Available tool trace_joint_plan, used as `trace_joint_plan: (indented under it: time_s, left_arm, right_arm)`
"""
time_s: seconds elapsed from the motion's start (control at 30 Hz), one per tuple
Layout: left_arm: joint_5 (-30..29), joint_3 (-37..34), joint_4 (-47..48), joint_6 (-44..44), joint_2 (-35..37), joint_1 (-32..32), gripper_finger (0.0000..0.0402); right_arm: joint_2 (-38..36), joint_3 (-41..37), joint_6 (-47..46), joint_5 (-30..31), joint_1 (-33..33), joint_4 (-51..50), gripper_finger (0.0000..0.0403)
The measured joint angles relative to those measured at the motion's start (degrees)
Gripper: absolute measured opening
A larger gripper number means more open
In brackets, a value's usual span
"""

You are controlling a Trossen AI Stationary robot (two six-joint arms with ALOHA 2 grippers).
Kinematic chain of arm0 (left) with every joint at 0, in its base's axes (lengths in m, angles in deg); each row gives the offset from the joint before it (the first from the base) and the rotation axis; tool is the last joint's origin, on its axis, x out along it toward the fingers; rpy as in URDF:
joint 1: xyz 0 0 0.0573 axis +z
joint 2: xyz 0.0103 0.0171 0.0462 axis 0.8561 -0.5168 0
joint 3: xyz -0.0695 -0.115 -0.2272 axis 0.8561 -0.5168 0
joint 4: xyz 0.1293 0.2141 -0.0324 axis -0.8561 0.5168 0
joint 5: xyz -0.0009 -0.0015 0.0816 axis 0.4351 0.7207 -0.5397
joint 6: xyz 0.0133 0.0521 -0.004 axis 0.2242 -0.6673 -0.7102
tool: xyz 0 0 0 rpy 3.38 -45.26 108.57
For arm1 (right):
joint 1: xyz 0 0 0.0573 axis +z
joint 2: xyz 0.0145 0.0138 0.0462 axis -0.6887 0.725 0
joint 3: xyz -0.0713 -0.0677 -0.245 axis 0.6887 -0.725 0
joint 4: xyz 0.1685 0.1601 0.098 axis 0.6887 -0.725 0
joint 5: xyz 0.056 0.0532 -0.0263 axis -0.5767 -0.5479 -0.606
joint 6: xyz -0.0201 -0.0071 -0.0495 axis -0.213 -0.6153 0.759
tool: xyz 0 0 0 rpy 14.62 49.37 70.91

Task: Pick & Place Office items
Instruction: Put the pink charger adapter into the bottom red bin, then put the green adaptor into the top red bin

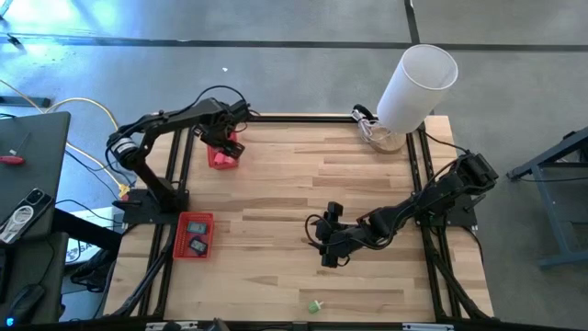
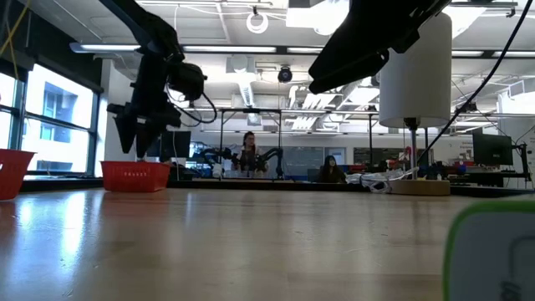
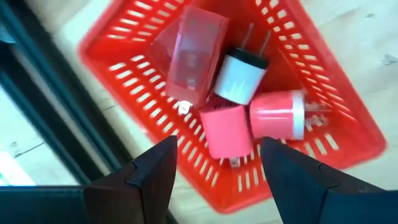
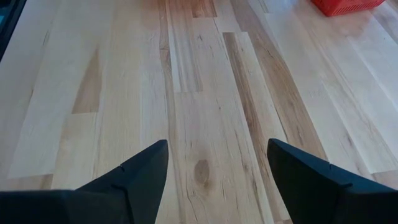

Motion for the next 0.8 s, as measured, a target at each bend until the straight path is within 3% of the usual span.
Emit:
trace_joint_plan:
  time_s: [0.13,0.4,0.67,0.8]
  left_arm:
    - [-1.4,1.2,2.2,0.4,3.5,-1.9,0.0222]
    - [-1.9,1.3,2.0,2.9,13.5,-9.4,0.0222]
    - [-2.0,1.3,1.2,8.9,20.4,-24.6,0.0222]
    - [-5.3,1.3,1.1,13.3,21.4,-34.0,0.0222]
  right_arm:
    - [0.0,0.0,0.0,-0.4,0.1,0.0,0.0262]
    - [0.0,0.0,1.1,-8.1,0.5,-1.6,0.0262]
    - [0.0,0.0,0.8,-11.8,5.5,-2.7,0.0262]
    - [0.0,0.0,-1.3,-11.6,9.6,-3.5,0.0262]
